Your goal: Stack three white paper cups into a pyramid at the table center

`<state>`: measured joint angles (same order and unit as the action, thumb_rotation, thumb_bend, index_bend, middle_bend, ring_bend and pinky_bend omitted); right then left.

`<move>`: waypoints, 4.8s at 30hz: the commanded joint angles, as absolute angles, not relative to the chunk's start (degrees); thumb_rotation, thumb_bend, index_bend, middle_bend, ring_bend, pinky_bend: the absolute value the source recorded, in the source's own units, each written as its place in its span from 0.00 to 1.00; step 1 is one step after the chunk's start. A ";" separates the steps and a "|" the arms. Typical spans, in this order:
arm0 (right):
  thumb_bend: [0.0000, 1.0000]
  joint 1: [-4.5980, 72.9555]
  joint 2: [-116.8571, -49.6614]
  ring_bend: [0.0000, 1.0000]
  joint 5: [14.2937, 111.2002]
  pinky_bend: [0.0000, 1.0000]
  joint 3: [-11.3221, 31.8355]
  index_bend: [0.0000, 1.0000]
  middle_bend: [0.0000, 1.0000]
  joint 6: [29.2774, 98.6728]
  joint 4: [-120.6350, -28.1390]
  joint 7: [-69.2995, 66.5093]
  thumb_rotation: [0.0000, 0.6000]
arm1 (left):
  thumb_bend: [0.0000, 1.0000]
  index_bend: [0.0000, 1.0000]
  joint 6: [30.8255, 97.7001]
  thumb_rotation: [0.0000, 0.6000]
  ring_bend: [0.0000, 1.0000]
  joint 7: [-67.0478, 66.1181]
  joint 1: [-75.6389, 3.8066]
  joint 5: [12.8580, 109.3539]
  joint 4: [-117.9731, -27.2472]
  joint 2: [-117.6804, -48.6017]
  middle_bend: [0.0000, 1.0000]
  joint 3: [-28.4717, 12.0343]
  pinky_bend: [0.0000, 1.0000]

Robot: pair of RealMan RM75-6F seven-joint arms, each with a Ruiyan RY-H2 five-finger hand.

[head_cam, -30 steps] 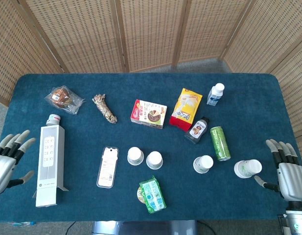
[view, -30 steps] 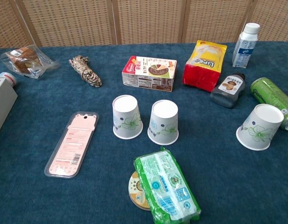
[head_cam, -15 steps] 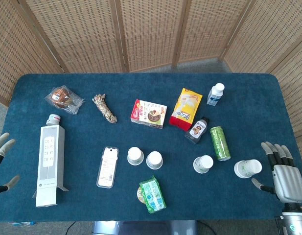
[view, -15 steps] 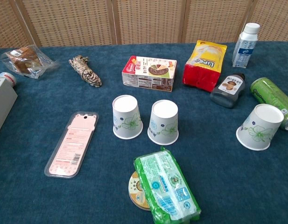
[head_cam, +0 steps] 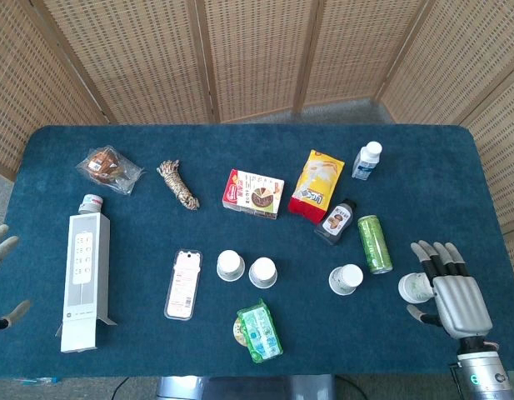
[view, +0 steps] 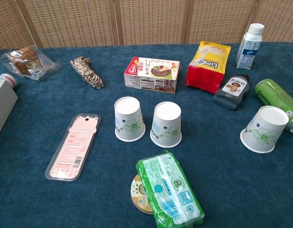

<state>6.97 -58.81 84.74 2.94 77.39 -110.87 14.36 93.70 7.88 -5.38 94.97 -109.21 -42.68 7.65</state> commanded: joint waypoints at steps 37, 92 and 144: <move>0.12 25.45 -73.30 0.13 73.36 0.23 4.13 0.18 0.21 57.00 -99.97 14.69 1.00 | 0.28 0.00 89.05 1.00 0.00 9.44 -3.65 95.98 -109.40 -41.36 0.00 5.18 0.00; 0.27 33.07 -71.64 0.37 72.08 0.46 12.57 0.45 0.46 61.55 -113.73 25.17 1.00 | 0.28 0.00 86.67 1.00 0.00 6.21 -2.74 96.63 -110.69 -41.81 0.00 4.24 0.00; 0.26 57.91 -87.18 0.36 42.80 0.49 14.38 0.46 0.46 68.46 -115.80 51.87 1.00 | 0.28 0.00 84.12 1.00 0.00 8.62 -3.72 96.37 -110.15 -41.07 0.00 4.31 0.00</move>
